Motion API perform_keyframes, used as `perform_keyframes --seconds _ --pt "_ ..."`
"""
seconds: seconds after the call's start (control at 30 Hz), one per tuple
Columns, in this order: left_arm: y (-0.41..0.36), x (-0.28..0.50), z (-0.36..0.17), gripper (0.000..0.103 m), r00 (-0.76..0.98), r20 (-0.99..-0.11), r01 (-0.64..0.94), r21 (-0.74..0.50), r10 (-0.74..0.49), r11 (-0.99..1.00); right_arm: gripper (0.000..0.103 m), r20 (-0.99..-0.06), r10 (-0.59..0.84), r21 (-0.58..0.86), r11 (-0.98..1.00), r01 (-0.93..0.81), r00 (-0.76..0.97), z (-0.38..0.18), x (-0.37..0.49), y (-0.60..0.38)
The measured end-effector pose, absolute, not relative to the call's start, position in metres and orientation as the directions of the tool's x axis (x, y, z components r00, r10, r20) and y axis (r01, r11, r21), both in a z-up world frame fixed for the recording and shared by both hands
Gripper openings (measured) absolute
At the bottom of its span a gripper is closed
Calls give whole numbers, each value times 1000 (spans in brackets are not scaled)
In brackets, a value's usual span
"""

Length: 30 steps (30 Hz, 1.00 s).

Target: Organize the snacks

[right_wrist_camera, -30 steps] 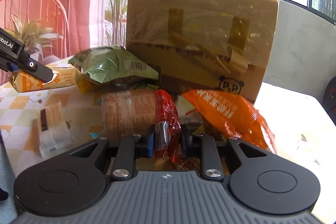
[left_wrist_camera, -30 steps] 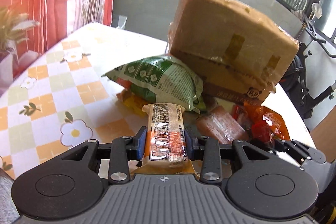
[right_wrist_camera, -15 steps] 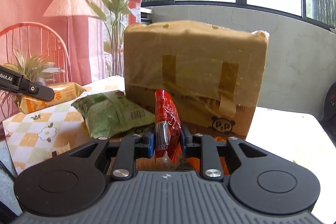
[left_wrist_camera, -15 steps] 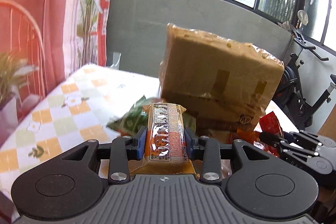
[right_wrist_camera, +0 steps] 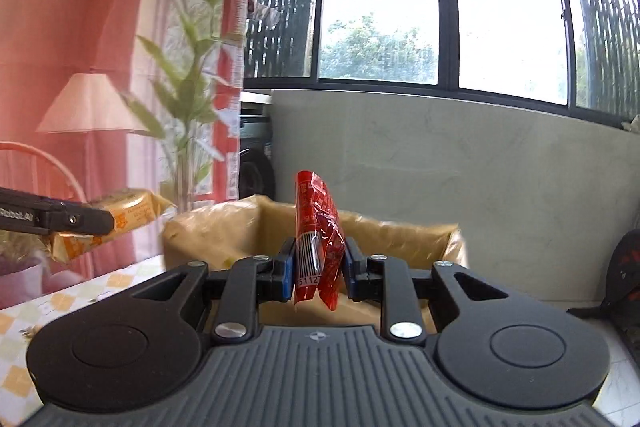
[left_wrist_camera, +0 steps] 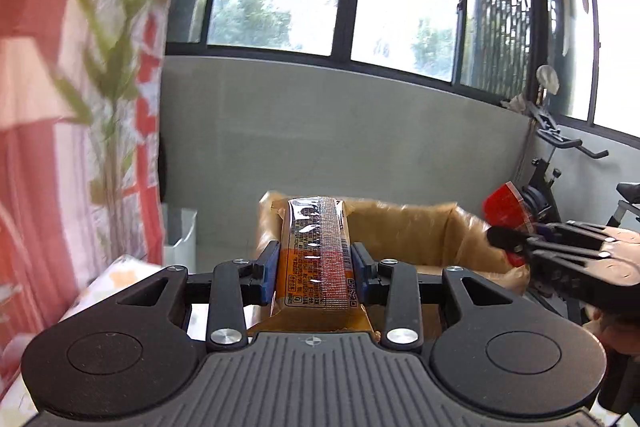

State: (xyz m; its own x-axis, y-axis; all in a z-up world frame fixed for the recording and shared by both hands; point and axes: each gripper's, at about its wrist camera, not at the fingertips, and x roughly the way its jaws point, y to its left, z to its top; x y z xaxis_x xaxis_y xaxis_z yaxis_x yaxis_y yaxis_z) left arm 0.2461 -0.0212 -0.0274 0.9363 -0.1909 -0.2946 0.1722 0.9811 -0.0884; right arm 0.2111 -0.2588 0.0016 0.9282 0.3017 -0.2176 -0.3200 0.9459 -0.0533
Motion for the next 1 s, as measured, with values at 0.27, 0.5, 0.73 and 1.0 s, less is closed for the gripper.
perform_keyframes --seconds 0.27,0.5,0.73,1.0 --pt "-73 336 -20 39 922 -323 202 -64 -212 977 25 -328 195 45 980 -191 924 -11 280 -275" --pt "-70 368 -40 57 905 -388 189 -5 -176 982 57 -359 216 91 976 -196 908 -17 276 -287" --pt "-31 342 -45 61 894 -411 175 -42 -177 984 76 -355 226 91 974 -207 907 -10 258 -294" --pt "-11 305 -23 61 902 -387 179 -65 -190 982 90 -377 187 39 982 -186 907 -6 259 -284"
